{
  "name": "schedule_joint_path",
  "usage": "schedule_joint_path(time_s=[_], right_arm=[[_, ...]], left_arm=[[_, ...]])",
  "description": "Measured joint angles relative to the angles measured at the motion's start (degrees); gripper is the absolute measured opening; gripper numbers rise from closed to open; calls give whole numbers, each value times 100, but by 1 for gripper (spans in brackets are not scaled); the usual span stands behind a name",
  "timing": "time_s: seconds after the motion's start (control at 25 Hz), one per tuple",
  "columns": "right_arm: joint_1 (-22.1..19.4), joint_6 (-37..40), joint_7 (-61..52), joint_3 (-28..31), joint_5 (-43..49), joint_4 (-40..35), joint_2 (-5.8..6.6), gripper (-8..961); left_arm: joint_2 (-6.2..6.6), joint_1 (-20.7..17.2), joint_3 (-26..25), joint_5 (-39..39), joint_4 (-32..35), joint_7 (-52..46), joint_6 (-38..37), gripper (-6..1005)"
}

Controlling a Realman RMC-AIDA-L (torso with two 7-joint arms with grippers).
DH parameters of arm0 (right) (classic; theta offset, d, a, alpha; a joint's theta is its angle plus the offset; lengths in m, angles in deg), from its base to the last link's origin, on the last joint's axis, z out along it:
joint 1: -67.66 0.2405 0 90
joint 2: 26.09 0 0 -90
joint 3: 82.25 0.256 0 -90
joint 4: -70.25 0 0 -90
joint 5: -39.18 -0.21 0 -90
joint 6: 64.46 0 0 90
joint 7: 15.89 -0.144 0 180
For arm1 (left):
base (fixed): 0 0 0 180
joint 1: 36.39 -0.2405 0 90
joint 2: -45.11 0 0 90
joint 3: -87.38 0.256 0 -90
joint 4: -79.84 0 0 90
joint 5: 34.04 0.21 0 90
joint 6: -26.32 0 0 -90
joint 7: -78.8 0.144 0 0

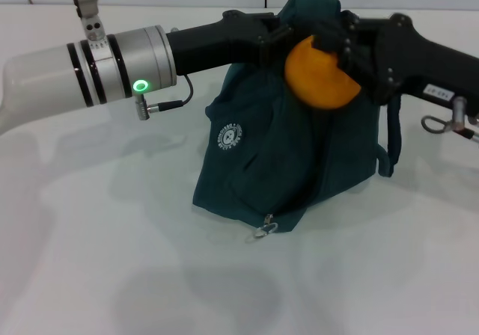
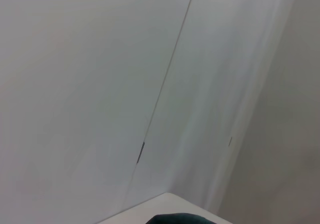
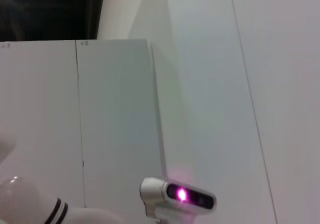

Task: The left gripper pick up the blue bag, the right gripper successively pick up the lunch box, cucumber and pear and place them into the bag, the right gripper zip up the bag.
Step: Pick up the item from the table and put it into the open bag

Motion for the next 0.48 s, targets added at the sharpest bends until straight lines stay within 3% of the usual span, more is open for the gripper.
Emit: schedule_joint_path(time_s=[0.48], right_arm=[[-477,-31,-48,-299,138,-37,41,63]], left_arm=[[-1,54,0,7,2,9,25,113]])
